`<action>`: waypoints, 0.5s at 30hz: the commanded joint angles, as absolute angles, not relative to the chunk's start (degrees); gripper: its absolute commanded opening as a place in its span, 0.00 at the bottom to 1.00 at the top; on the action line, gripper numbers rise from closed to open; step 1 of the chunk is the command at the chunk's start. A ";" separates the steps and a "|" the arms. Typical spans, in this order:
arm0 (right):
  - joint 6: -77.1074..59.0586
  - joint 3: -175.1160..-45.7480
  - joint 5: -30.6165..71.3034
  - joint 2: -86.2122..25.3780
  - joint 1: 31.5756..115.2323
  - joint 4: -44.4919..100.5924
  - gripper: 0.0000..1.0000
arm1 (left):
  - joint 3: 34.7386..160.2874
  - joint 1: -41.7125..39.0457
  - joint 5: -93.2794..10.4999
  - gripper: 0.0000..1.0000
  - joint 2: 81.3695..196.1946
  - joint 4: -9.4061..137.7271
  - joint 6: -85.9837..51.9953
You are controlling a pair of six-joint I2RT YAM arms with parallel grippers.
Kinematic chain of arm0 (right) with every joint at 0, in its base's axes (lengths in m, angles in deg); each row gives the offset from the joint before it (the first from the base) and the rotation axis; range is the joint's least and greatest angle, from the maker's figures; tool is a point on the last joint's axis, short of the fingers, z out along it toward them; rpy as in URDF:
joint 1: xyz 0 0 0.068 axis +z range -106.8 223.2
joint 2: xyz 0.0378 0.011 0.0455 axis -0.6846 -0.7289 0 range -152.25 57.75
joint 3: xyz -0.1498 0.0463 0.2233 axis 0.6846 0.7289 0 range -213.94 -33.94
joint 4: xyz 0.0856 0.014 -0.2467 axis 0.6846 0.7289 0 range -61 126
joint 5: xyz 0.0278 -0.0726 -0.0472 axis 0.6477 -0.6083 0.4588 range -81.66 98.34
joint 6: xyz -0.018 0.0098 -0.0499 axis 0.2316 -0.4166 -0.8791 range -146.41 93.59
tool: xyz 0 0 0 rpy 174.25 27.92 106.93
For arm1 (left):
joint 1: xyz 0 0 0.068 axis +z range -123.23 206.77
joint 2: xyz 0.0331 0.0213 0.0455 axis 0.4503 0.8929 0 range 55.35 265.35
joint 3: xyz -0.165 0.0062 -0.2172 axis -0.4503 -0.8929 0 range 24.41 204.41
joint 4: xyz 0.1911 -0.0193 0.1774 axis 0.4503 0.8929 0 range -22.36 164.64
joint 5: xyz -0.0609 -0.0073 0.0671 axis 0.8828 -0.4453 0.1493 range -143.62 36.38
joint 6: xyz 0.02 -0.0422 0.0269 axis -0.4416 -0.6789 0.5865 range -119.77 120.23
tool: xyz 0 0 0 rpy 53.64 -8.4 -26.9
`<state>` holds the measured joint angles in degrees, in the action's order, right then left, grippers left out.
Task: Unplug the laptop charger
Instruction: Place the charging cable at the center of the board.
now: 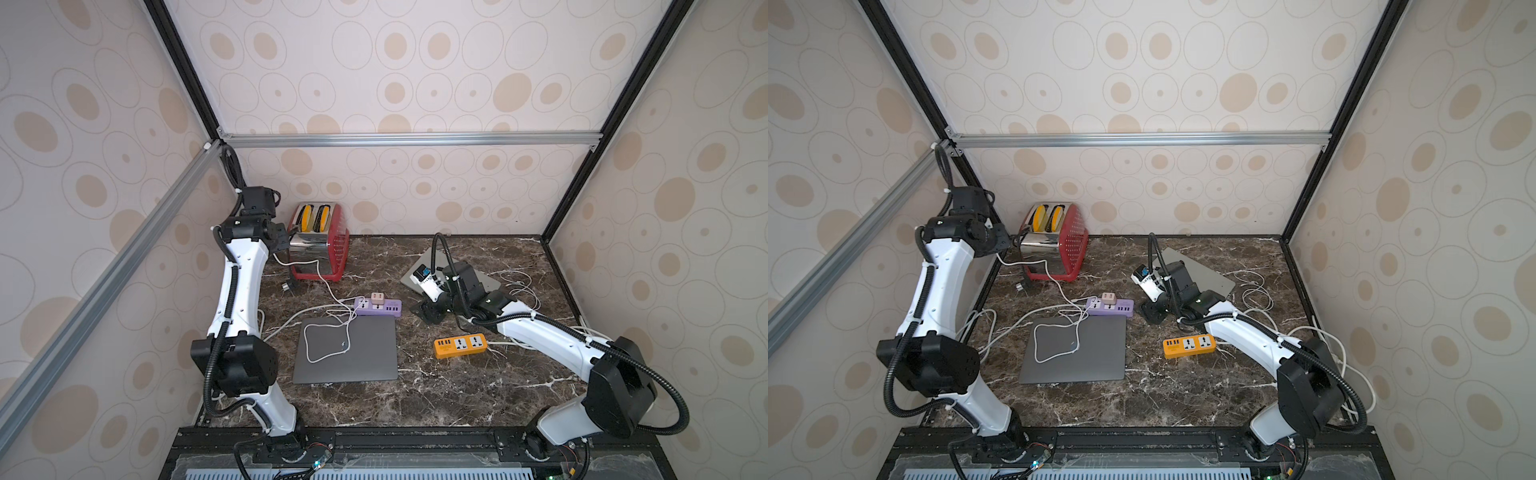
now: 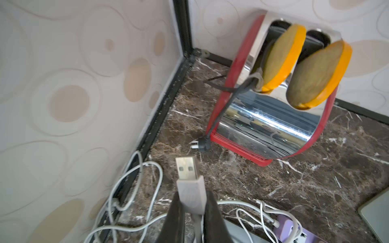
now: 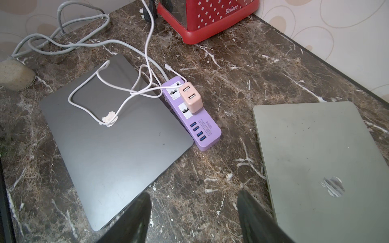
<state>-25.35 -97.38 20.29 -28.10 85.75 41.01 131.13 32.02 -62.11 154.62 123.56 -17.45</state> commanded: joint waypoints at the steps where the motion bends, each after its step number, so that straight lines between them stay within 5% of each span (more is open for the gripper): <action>1: -25.52 -97.43 21.32 -28.58 85.30 40.40 0.68 | 121.82 31.68 -53.03 0.14 156.08 121.07 -19.87; 9: -25.44 -96.64 21.39 -28.30 85.20 40.50 0.67 | 110.87 28.72 -53.63 0.29 157.52 119.09 -18.64; 15: -24.03 -94.74 21.89 -27.36 85.16 39.42 0.68 | 102.55 22.03 -57.50 0.60 148.80 115.24 -14.72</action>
